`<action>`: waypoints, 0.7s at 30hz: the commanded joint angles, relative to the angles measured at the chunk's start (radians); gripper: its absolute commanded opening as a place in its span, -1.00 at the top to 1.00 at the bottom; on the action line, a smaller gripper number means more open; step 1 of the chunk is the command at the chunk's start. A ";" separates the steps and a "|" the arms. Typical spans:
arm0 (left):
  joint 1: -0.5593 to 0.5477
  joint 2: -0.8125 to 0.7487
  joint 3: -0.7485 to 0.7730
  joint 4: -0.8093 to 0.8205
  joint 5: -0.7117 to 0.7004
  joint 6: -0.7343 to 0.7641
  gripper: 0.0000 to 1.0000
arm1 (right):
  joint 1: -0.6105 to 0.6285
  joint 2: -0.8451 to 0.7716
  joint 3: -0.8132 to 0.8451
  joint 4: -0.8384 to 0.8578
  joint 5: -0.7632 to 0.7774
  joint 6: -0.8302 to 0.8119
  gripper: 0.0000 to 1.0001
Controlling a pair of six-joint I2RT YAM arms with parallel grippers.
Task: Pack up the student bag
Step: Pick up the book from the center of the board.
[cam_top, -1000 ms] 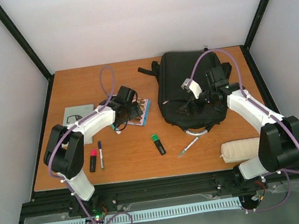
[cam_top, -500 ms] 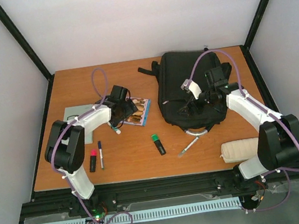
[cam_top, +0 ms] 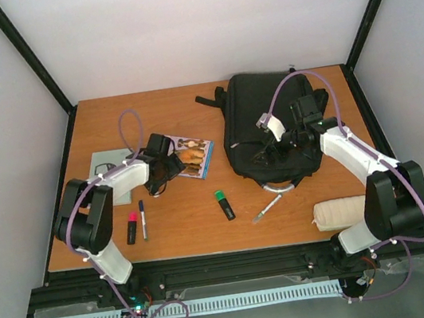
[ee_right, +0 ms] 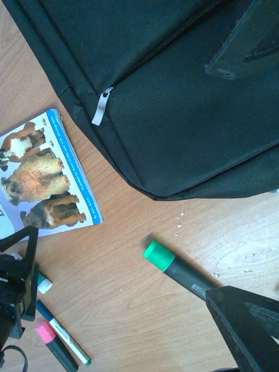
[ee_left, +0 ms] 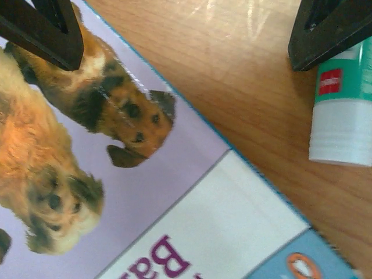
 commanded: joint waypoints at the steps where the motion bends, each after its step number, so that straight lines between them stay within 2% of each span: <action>1: 0.032 -0.069 -0.041 -0.005 -0.035 -0.030 -1.00 | 0.006 0.016 0.014 0.001 -0.019 -0.011 -1.00; 6: 0.084 -0.085 -0.066 0.007 -0.027 -0.037 -0.99 | 0.006 0.020 0.017 -0.003 -0.024 -0.004 -0.99; 15: 0.105 -0.015 0.017 0.064 -0.003 -0.073 -0.98 | 0.006 0.023 0.016 0.001 -0.020 0.000 -0.99; 19: 0.107 0.026 0.046 0.083 0.009 -0.098 -0.93 | 0.010 0.029 0.024 0.032 0.046 0.049 -0.94; 21: 0.107 0.040 0.054 0.085 0.013 -0.113 -0.90 | 0.021 0.042 0.044 0.053 0.127 0.098 -0.88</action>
